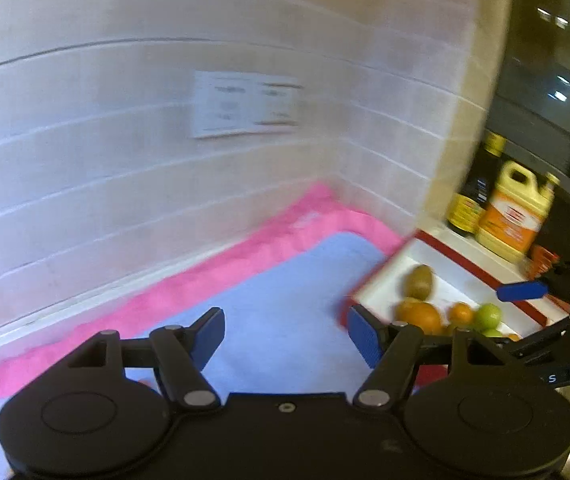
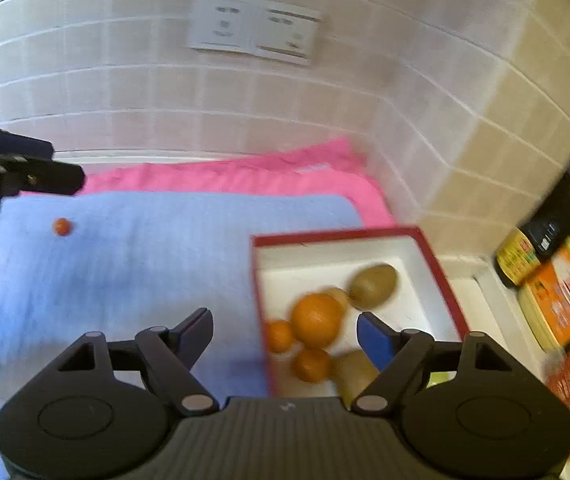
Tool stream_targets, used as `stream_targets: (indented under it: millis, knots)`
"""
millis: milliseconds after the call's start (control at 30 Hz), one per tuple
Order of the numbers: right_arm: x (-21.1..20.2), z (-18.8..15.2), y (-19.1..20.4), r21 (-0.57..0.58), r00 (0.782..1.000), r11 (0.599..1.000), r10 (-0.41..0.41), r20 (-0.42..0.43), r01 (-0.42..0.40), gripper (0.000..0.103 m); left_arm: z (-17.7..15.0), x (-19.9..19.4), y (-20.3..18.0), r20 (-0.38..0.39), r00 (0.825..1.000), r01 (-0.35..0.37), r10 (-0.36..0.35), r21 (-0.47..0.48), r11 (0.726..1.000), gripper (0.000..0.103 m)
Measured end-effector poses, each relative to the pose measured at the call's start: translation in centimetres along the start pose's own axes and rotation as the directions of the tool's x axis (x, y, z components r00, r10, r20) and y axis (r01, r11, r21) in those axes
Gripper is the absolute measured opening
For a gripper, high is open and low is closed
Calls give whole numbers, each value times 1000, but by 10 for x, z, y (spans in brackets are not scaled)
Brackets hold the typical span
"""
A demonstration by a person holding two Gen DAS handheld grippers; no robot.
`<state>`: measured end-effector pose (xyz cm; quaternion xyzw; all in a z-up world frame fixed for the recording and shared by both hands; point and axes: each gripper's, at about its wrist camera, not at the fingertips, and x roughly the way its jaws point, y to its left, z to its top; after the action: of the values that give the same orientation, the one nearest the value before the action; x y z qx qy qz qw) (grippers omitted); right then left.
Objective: Organize fruits
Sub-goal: 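Return to the mat and grasp a round pear with the left tool while the right tool grasps a tangerine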
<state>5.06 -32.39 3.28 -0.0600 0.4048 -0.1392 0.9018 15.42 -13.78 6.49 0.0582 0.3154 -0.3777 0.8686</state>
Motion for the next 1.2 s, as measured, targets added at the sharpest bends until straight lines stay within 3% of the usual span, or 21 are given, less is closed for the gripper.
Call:
stream_targets:
  millis: [267, 433, 633, 900, 1067, 1200]
  knots:
    - [7, 29, 60, -84, 996, 993, 89, 17, -88, 83, -22, -68, 83, 42, 979, -193, 200, -136, 972, 81]
    - [18, 52, 84, -54, 980, 979, 196, 19, -195, 93, -40, -103, 129, 39, 949, -296, 312, -222, 929, 81]
    - [35, 80, 115, -24, 959, 959, 282, 8, -282, 95, -62, -132, 169, 25, 919, -367, 393, -311, 877, 82]
    - [65, 102, 152, -25, 935, 935, 355, 4, -355, 96, -85, -133, 193, -24, 907, -401, 420, -350, 847, 82]
    - [100, 102, 172, -88, 933, 931, 358, 29, -354, 95, -96, -104, 204, -80, 923, -376, 376, -394, 839, 83]
    - [132, 89, 182, -94, 914, 911, 405, 10, -402, 82, -111, -71, 203, -144, 927, -375, 346, -388, 842, 83]
